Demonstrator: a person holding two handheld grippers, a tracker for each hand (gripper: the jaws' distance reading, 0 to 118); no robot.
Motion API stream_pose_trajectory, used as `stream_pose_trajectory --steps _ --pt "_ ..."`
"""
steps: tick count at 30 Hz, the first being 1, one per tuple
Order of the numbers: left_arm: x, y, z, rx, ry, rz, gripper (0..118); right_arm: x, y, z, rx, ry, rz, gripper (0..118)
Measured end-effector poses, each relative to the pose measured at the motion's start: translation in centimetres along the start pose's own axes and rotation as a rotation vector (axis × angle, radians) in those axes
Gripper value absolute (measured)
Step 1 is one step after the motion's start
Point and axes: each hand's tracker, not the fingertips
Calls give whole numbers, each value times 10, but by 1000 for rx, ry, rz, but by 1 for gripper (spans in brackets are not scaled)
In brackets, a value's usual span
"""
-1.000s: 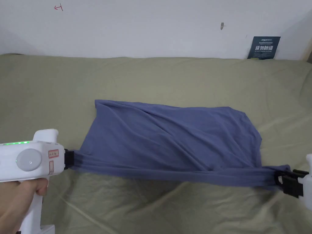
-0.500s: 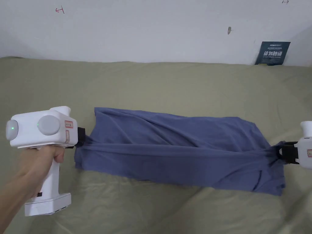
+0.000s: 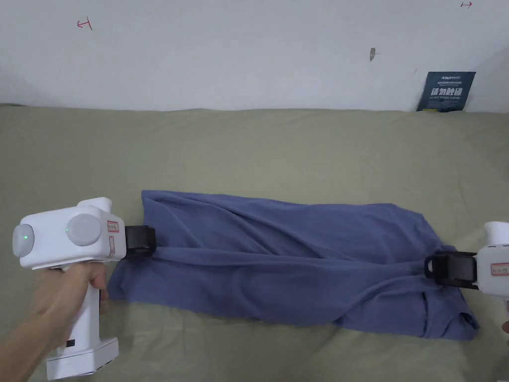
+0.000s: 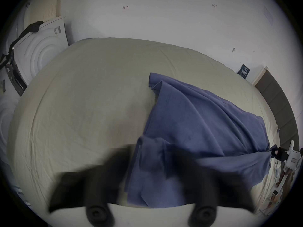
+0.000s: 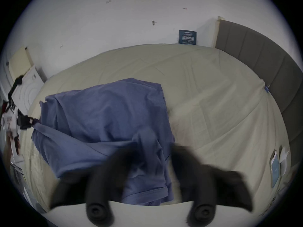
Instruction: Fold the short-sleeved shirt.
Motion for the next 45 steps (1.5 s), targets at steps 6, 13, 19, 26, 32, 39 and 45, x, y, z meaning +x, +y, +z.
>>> stream_pose_trajectory --steps 6,13,19,26,32,39,45 --pt "-12 -30 45 78 5 -71 109 2 -35 43 56 26 -72 118" --pt "-12 -90 80 169 -38 -162 0 -28 -88 89 176 -1 -1 17" --pt "-8 -132 105 199 -52 -174 0 -38 -112 101 224 -18 42 1" --pt "-16 -128 102 176 -42 -129 0 -42 -116 101 205 3 58 1" --pt "-21 -92 79 145 -24 -120 0 -35 -105 84 182 -4 73 1" --pt "-17 -52 22 73 27 -127 76 -25 -87 57 143 -1 64 1" --pt "-6 -44 2 42 64 -123 115 -25 -83 36 109 -1 86 1"
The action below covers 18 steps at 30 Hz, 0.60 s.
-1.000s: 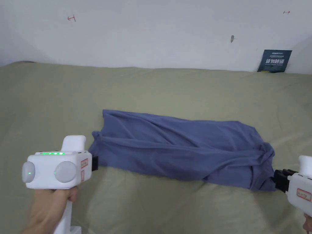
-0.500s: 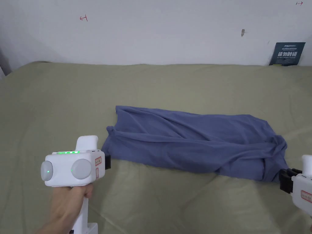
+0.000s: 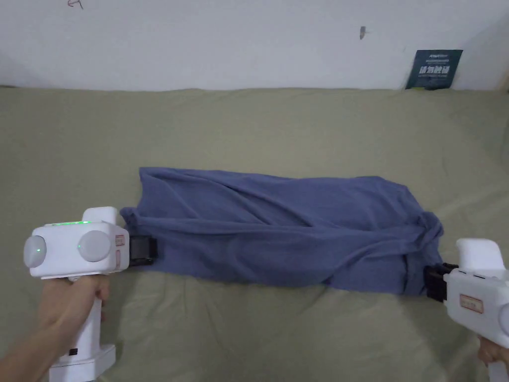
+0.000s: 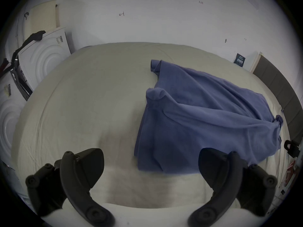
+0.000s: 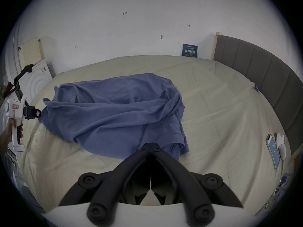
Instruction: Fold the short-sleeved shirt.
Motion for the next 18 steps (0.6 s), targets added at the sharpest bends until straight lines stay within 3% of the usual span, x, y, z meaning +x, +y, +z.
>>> stream_pose_trajectory --steps 2,3,6,7,8,9,10,12,17,18 --pt "5 -4 -1 -16 -3 -5 113 -1 1 -2 -1 -2 -5 1" --pt "8 -5 1 -17 -13 -15 104 1 2 -4 -2 0 -9 1" --pt "12 -8 10 24 -18 -23 54 6 6 -7 -11 3 -24 3" --pt "10 -7 12 24 -50 -14 35 8 7 -7 -9 14 -29 10" --pt "8 -4 9 14 -55 -8 15 9 8 -8 -7 10 -35 34" --pt "5 -1 9 7 -77 7 8 11 11 -8 -14 10 -40 85" --pt "5 0 10 2 -85 12 8 14 12 -11 -57 34 -57 115" --pt "12 1 11 -9 -67 -36 7 18 9 -16 -61 76 -77 118" --pt "15 3 7 -1 -46 -53 7 28 14 -47 -172 8 -68 115" --pt "16 2 6 -5 -44 -52 7 30 15 -54 -210 18 -70 86"
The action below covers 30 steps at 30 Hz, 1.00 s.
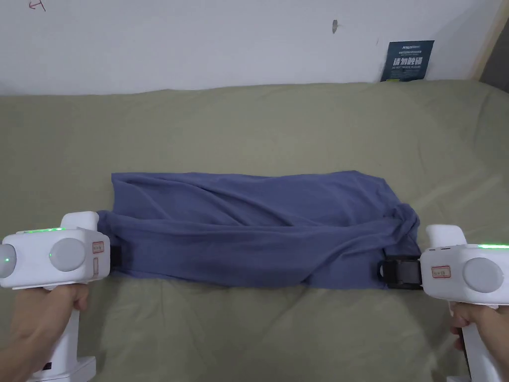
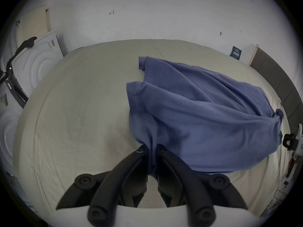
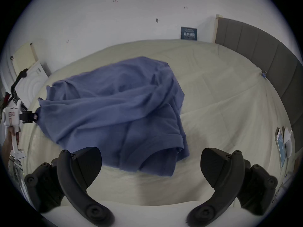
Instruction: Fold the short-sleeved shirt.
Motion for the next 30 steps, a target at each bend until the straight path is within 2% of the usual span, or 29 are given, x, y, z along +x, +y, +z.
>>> stream_pose_trajectory --steps 1,2,4,8,13,17,30 --pt "1 -1 0 -6 1 -1 7 3 1 -2 6 10 2 42" --pt "2 -2 0 -6 4 -3 7 3 0 -1 17 10 5 24" --pt "5 -4 2 -5 7 -24 7 -2 -4 6 72 36 25 22" --pt "3 -4 7 -6 23 -59 7 -5 -11 19 67 25 33 20" --pt "-4 -7 25 -7 32 -39 7 -2 -16 48 83 77 -15 20" --pt "-16 -17 39 -14 31 -23 6 -11 -23 73 93 86 20 20" --pt "-53 -117 134 -46 -4 65 6 -3 -106 142 56 133 51 20"
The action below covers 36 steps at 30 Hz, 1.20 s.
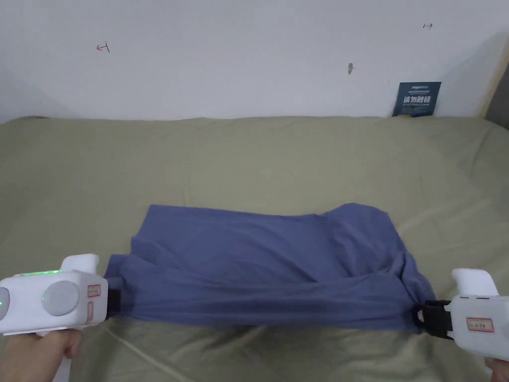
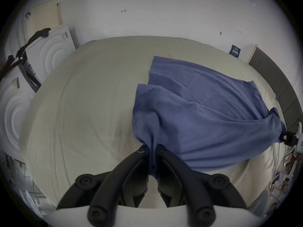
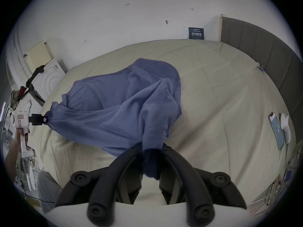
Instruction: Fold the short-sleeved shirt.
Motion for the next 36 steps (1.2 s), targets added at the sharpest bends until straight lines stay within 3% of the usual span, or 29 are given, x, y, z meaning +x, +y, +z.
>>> stream_pose_trajectory --steps 8,19,20,21,22,23,24,25,26,27,32,33,35,36 --pt "-10 -84 48 -1 -28 40 6 9 -58 27 -48 15 -14 20" --pt "-10 -100 46 -16 -7 50 6 16 -61 17 -95 12 -12 20" --pt "-9 -100 45 -17 -10 50 6 16 -62 16 -89 14 -13 21" --pt "-10 -99 45 -13 -18 58 7 15 -64 16 -71 13 -11 41" --pt "-11 -100 46 0 -41 68 17 14 -66 17 -51 4 -12 73" --pt "-11 -101 47 23 -64 72 48 13 -66 19 -39 -42 -19 105" --pt "-12 -100 47 22 -47 65 108 13 -66 21 -37 -40 -24 118" --pt "-12 -99 45 4 -33 55 118 15 -68 27 1 -27 -54 118" --pt "-12 -101 53 30 -51 97 113 16 -66 34 41 -45 -75 118" --pt "-14 -97 59 13 -30 48 113 16 -64 38 48 -52 -89 118" --pt "0 -77 63 62 -18 -32 108 13 -42 43 63 -44 -57 118" --pt "3 -70 64 80 -27 -32 97 9 -37 42 62 -47 -51 116" --pt "8 -53 65 122 -55 -7 92 3 -26 41 79 -20 -23 113" --pt "9 -44 65 137 -60 -5 79 -1 -20 40 95 -21 -13 105"
